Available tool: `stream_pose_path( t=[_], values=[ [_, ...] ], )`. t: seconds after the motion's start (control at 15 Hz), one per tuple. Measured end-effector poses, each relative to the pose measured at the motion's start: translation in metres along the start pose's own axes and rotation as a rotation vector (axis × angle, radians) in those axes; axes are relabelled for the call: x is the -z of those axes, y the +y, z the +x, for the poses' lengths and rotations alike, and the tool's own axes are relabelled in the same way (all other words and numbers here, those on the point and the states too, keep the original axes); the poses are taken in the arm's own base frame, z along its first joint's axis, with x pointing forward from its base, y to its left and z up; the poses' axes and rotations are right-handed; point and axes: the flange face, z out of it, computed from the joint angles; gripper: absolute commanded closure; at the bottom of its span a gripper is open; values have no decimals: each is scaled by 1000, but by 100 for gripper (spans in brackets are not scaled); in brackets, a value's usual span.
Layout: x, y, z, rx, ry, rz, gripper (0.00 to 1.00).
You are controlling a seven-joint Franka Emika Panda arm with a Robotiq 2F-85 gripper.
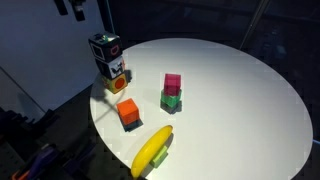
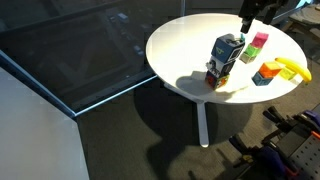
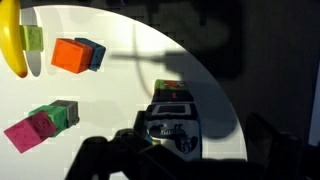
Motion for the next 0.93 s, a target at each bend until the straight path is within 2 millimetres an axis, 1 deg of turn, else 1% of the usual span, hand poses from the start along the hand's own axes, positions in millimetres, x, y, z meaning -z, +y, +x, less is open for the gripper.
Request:
stream_pose_path(
  t=[0.47,0.93],
  values=[
    [5,5,-24,-3,12,-3,0],
    [5,5,-27,-3,12,-3,0]
  ],
)
